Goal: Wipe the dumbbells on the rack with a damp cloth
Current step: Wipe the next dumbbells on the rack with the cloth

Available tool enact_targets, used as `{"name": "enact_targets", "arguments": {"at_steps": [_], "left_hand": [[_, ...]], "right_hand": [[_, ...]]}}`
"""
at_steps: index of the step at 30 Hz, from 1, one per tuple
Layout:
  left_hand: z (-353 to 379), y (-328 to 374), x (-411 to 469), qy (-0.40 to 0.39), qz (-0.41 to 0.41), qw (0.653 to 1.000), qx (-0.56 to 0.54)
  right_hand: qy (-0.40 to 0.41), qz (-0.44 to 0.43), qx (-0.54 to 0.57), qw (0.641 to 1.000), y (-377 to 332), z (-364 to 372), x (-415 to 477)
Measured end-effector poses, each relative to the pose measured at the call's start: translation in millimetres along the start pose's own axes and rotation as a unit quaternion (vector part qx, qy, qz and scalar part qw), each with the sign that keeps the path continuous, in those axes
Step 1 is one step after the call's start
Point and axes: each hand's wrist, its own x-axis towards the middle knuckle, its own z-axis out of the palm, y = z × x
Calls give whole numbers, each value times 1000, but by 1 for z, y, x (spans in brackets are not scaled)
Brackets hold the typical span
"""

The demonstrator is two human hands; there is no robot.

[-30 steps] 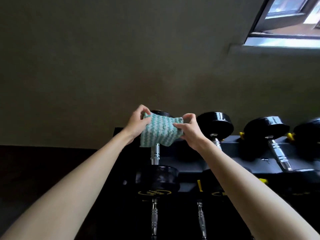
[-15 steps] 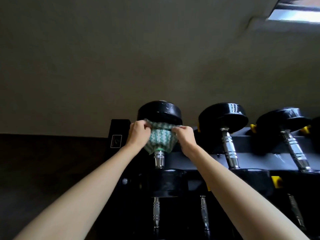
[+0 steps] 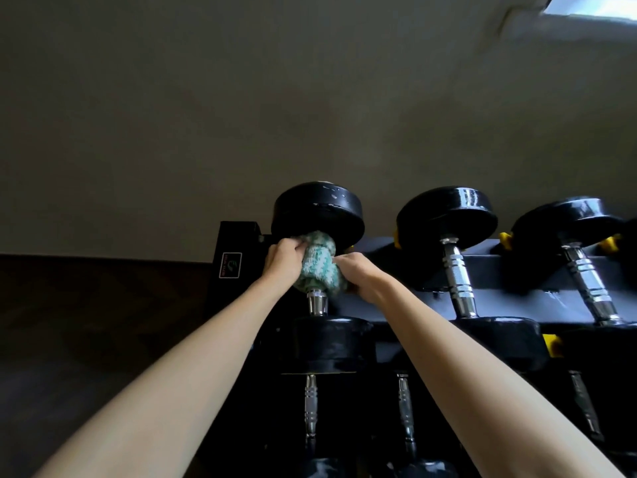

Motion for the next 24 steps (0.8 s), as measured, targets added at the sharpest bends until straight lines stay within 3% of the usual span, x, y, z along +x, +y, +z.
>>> {"name": "enact_targets", "arguments": {"at_steps": [6, 12, 17, 21, 24], "left_hand": [[-21, 0, -8, -111, 59, 986, 111], [-28, -4, -31, -241, 77, 947, 198], [-34, 4, -52, -323, 74, 907, 261], [-47, 28, -53, -352, 93, 862, 352], [-54, 48, -57, -353, 98, 846, 387]], "right_hand": [[-12, -12, -192, 981, -8, -6, -13], [-60, 12, -374, 925, -13, -3, -41], [-132, 64, -398, 906, -17, 0, -58], [-162, 65, -304, 936, -27, -2, -73], [-160, 55, -299, 939, -35, -3, -82]]}}
